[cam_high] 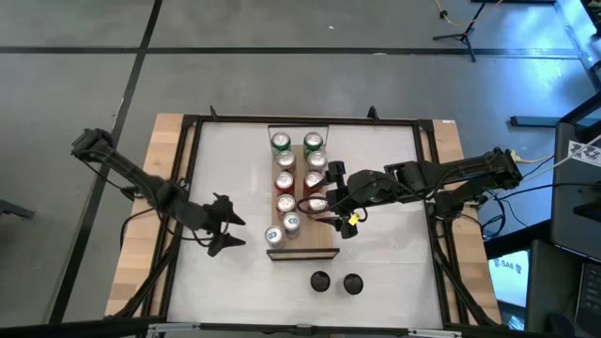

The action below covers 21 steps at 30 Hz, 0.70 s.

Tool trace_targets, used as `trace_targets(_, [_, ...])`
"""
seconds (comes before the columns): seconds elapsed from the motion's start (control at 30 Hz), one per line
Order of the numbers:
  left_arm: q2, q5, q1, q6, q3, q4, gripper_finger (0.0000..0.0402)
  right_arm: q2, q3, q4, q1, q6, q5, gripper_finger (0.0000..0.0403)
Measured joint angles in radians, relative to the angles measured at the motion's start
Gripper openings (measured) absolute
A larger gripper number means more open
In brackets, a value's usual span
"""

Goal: Place canned beverage on shelf
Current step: Put the blue soda can on the shelf

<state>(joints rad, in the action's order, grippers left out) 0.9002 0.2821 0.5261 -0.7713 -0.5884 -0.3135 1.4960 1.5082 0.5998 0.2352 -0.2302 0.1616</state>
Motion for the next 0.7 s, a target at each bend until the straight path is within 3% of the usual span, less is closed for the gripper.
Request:
trace_targets(0.17, [0.077,0.123,0.044,-0.115,0.0,-0.053,0.0284,0.0,0.0,0.0,0.0,0.0,0.0,0.0376])
trace_targets(0.47, [0.314,0.121,0.046,-0.117,0.0,0.139,0.02,0.0,0.0,0.0,0.0,-0.001,-0.003,0.0376])
trace_targets(0.7, [0.411,0.174,0.037,-0.117,0.0,0.227,0.0145,0.0,0.0,-0.001,0.0,-0.001,-0.004,0.0376])
